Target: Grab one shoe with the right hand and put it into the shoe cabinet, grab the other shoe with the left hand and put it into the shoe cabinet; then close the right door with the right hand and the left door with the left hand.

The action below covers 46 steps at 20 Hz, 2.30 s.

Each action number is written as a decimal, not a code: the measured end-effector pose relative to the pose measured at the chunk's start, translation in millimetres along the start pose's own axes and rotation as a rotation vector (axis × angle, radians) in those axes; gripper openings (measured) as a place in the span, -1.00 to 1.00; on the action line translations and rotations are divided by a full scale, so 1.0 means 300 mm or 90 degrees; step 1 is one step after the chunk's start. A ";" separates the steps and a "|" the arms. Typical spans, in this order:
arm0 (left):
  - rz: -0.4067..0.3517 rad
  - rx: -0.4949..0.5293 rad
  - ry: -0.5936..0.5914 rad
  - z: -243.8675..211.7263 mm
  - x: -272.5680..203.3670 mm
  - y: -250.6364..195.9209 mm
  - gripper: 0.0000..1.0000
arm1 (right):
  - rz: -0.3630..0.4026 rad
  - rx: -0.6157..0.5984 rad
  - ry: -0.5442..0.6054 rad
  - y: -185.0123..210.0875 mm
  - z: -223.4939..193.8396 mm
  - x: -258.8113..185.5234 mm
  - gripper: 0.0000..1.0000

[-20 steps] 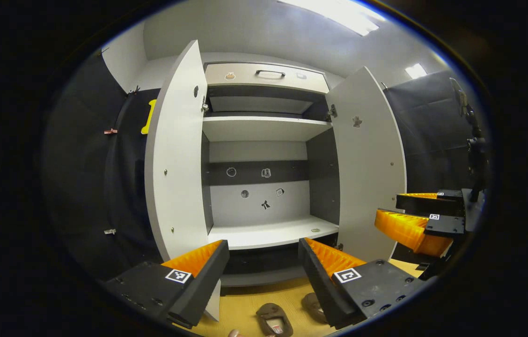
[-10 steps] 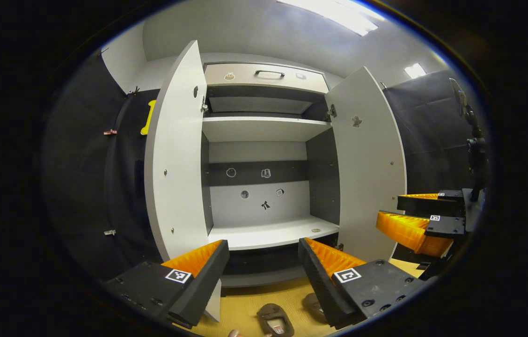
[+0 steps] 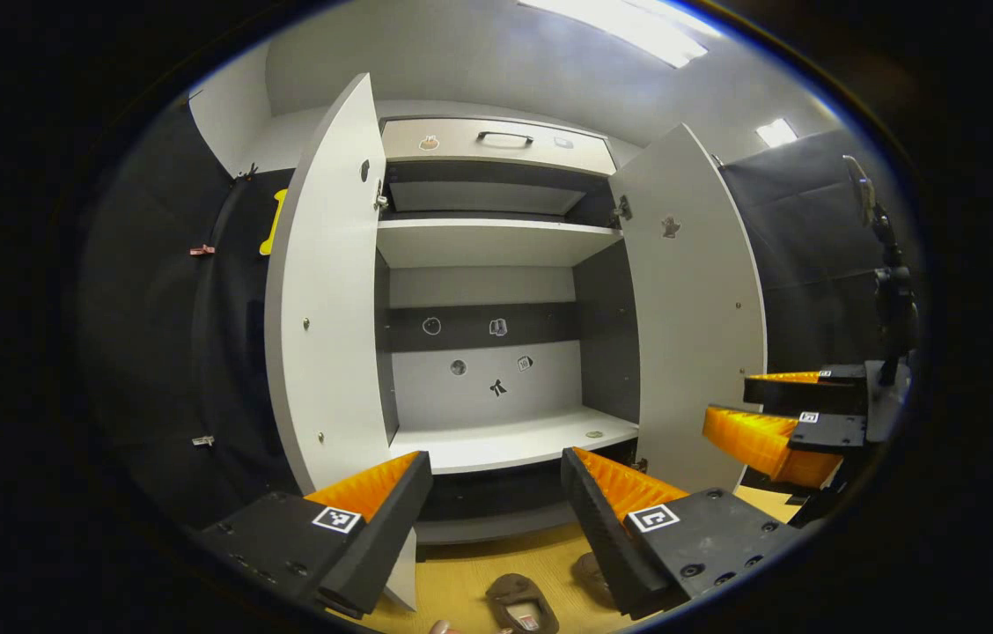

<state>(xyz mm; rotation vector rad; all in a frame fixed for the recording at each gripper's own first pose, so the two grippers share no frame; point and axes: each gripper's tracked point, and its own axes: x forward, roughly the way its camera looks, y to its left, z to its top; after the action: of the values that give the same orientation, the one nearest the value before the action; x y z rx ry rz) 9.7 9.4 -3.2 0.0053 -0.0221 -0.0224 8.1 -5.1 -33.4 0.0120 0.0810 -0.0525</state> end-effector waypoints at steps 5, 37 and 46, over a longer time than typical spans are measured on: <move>-0.019 0.003 0.006 -0.061 0.036 0.005 0.88 | -0.006 0.018 0.079 0.031 -0.211 0.022 0.96; -0.019 -0.029 0.128 -0.518 0.209 0.001 0.88 | -0.019 0.089 0.441 0.134 -1.417 0.132 0.61; -0.011 -0.015 0.144 -0.549 0.205 0.043 0.88 | -0.044 0.062 0.464 0.078 -1.509 0.269 -0.07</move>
<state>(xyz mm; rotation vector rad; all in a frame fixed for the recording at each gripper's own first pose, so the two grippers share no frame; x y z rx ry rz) 75.2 21.8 -166.5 -0.0153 0.2037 -0.0398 53.1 20.6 -490.8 0.1265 0.8078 -0.1201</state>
